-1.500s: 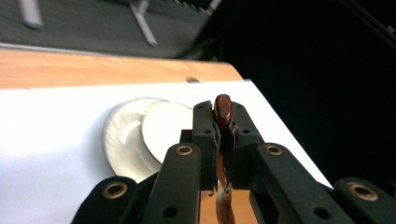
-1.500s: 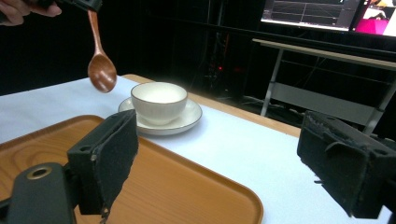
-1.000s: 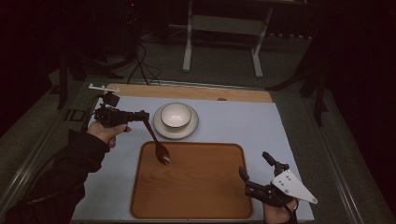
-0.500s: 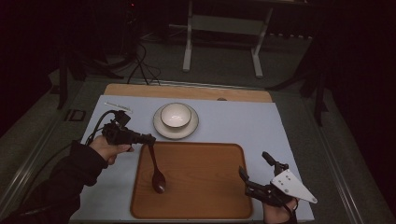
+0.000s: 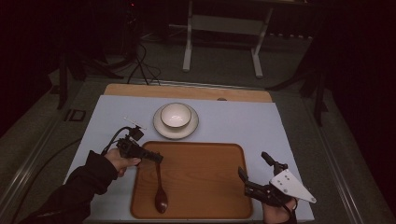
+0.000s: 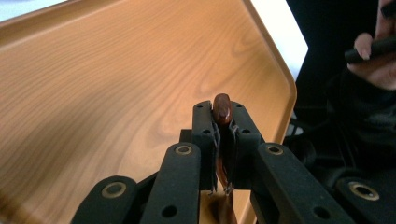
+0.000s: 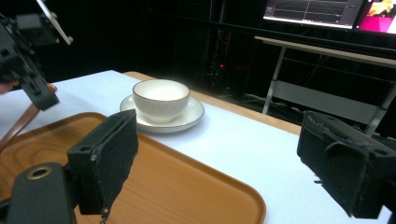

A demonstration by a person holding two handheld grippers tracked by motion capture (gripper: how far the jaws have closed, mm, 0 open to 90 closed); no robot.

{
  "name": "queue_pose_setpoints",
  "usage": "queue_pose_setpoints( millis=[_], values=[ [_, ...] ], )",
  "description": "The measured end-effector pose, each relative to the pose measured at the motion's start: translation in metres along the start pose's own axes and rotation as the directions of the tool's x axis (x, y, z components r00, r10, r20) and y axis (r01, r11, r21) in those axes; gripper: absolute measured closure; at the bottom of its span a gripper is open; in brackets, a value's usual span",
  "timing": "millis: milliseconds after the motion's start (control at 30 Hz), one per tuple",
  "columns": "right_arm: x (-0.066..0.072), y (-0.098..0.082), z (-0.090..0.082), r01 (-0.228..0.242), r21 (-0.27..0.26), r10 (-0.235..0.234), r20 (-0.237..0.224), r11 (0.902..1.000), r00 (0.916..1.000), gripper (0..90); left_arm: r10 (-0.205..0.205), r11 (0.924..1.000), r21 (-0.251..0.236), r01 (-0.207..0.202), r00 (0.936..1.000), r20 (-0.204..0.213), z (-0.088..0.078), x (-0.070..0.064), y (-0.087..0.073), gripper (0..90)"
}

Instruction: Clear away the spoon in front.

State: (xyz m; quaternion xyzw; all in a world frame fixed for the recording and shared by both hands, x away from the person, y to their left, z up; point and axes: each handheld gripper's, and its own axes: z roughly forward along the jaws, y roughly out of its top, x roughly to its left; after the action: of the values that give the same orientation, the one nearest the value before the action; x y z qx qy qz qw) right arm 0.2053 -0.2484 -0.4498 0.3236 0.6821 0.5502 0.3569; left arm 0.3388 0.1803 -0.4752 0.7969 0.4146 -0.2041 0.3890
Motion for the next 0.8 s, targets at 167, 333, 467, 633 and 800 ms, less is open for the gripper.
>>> queue_pose_setpoints(
  millis=[167, 333, 467, 633, 800],
  values=[
    [0.000, 0.000, 0.000, -0.002, 0.002, 0.002, -0.001, 1.0000, 1.0000, 12.5, -0.029, 0.9983, -0.052, 0.027, 0.9989, -0.036, 0.011, 0.005, 0.000, 80.6],
    [0.000, -0.001, 0.000, -0.003, 0.003, 0.003, -0.006, 1.0000, 1.0000, 12.4, -0.041, 0.9973, -0.065, 0.034, 0.9941, -0.101, 0.033, 0.009, -0.005, 74.8],
    [0.000, 0.000, 0.000, -0.003, 0.003, 0.003, -0.010, 1.0000, 0.9999, 12.5, -0.021, 0.9973, -0.072, 0.011, 0.9900, -0.139, 0.047, 0.008, -0.008, 72.6],
    [-0.001, -0.001, 0.001, -0.005, 0.005, 0.005, -0.013, 1.0000, 0.9999, 12.5, 0.008, 0.9975, -0.068, -0.020, 0.9836, -0.180, 0.056, 0.008, -0.008, 71.6],
    [-0.001, -0.001, 0.001, -0.004, 0.006, 0.004, -0.017, 1.0000, 0.9998, 12.5, 0.053, 0.9962, -0.058, -0.065, 0.9810, -0.187, 0.063, 0.009, -0.009, 71.2]
  ],
)
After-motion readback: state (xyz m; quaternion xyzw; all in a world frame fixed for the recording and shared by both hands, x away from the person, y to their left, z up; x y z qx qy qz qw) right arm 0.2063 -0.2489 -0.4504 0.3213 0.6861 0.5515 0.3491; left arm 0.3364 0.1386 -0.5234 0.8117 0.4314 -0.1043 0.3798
